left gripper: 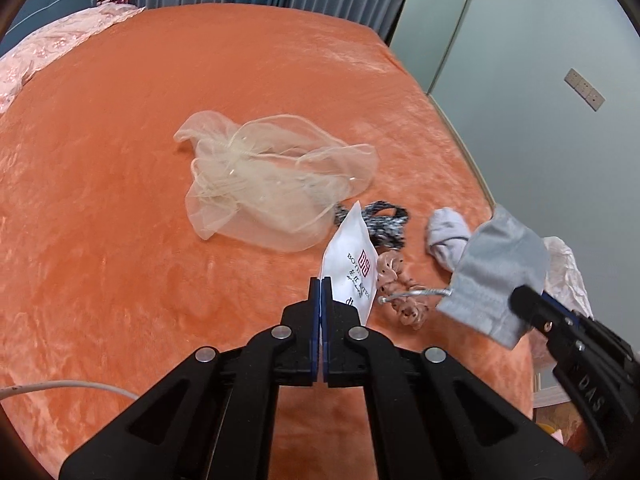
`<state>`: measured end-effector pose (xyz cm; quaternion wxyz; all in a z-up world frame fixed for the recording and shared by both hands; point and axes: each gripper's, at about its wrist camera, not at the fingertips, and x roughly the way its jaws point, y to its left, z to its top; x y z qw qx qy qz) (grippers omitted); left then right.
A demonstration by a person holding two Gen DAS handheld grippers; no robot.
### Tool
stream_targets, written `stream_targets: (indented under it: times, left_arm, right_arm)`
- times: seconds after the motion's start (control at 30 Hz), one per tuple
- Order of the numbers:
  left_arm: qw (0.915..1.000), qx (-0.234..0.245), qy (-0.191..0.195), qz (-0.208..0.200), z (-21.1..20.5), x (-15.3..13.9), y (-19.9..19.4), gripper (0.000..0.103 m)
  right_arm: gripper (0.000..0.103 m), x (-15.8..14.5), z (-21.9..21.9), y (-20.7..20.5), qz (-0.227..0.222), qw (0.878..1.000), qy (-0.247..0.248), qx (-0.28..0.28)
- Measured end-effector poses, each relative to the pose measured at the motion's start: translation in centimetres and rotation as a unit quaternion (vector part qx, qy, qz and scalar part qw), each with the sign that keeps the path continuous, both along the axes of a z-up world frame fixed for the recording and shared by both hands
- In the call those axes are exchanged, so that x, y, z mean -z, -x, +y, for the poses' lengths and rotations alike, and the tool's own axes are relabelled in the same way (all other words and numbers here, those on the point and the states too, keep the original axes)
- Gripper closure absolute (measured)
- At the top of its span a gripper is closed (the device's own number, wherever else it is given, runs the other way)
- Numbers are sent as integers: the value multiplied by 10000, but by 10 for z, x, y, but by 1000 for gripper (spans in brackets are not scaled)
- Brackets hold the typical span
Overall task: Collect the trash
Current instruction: 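Grasp the printed paper wrapper with the left tool while the right tool grasps the grey pouch, then carry the wrapper and grey pouch over the trash bin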
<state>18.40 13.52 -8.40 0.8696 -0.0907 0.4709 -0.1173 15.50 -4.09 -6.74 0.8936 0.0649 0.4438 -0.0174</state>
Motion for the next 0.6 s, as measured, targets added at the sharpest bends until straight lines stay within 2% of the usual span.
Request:
stream_targets:
  times: [0.3, 0.6]
  left_arm:
    - [9980, 483, 78, -411, -50, -49, 27, 103]
    - [9921, 1072, 244, -599, -118, -80, 41, 103]
  right_arm:
    - [97, -38, -75, 34, -368, 9953, -75, 890]
    - [97, -57, -156, 73, -687, 9783, -224, 1944]
